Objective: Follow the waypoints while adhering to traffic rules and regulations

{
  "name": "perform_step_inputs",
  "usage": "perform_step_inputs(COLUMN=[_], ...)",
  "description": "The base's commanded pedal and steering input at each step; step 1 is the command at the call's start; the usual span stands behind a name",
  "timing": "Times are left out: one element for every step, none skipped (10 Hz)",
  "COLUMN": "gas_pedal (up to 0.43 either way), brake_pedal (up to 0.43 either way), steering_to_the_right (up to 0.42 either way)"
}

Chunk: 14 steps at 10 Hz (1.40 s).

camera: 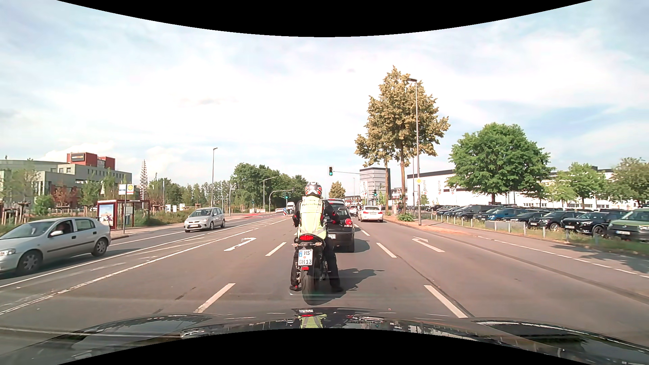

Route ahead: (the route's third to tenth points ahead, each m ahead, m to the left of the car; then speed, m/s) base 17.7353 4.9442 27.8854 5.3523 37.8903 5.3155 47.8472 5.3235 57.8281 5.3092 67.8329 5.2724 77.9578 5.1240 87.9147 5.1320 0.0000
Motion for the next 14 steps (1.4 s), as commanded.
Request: perform_step_inputs(gas_pedal=[0.0, 0.0, 0.0, 0.0, 0.0, 0.0, 0.0, 0.0, 0.0, 0.0, 0.0, 0.0, 0.0, 0.0], brake_pedal=[0.0, 0.0, 0.0, 0.0, 0.0, 0.0, 0.0, 0.0, 0.0, 0.0, 0.0, 0.0, 0.0, 0.0], steering_to_the_right=[-0.006, -0.006, -0.006, -0.006, -0.006, -0.006, -0.006, -0.006, -0.006, -0.006, -0.006, -0.006, -0.006, -0.006])
